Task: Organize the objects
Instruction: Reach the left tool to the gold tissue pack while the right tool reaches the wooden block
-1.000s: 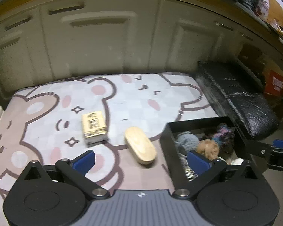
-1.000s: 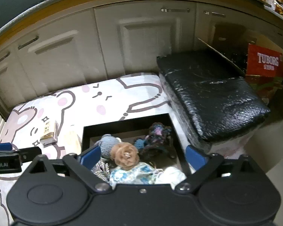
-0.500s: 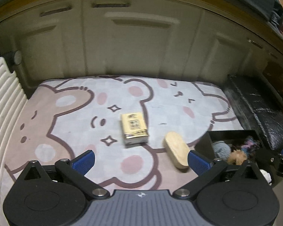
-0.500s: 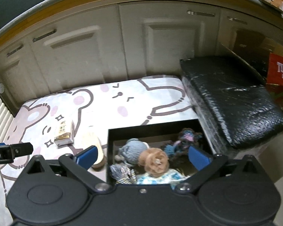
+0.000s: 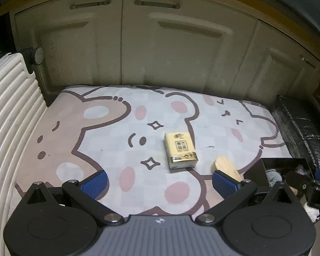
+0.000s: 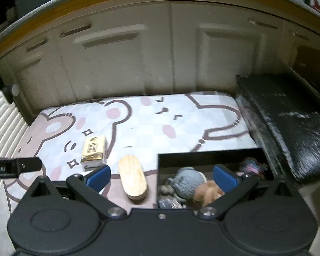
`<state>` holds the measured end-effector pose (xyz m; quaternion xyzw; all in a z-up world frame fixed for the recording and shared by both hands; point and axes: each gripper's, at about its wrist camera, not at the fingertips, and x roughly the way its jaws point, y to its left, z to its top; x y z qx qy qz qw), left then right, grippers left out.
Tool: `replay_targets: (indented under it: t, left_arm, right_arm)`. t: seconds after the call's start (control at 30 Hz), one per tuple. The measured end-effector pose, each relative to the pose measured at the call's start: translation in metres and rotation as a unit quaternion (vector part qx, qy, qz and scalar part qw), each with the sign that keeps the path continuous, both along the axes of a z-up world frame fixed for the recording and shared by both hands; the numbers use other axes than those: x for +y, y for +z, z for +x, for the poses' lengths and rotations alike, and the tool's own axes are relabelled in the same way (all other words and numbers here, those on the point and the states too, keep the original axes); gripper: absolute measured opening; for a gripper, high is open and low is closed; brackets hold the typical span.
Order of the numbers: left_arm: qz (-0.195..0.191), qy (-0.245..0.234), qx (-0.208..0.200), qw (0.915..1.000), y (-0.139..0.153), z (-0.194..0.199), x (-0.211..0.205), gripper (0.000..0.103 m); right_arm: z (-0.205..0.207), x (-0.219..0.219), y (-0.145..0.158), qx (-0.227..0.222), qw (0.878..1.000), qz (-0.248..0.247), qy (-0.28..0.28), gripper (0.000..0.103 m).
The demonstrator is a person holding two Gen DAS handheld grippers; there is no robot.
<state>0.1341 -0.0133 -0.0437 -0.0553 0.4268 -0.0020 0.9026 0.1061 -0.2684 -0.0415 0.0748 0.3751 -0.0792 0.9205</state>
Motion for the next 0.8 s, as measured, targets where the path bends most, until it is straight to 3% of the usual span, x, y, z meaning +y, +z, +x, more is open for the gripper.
replay_targets:
  t: [0.27, 0.8]
  left_arm:
    - [-0.01, 0.017, -0.003, 0.9998, -0.011, 0.011, 0.012, 0.103]
    - [-0.03, 0.014, 0.008, 0.9994, -0.038, 0.045, 0.007, 0.103]
  right_arm:
    - [0.019, 0.026, -0.016, 0.003, 0.998, -0.009, 0.069, 0.103]
    - [0.06, 0.046, -0.057, 0.039, 0.993, -0.004, 0.114, 0.093]
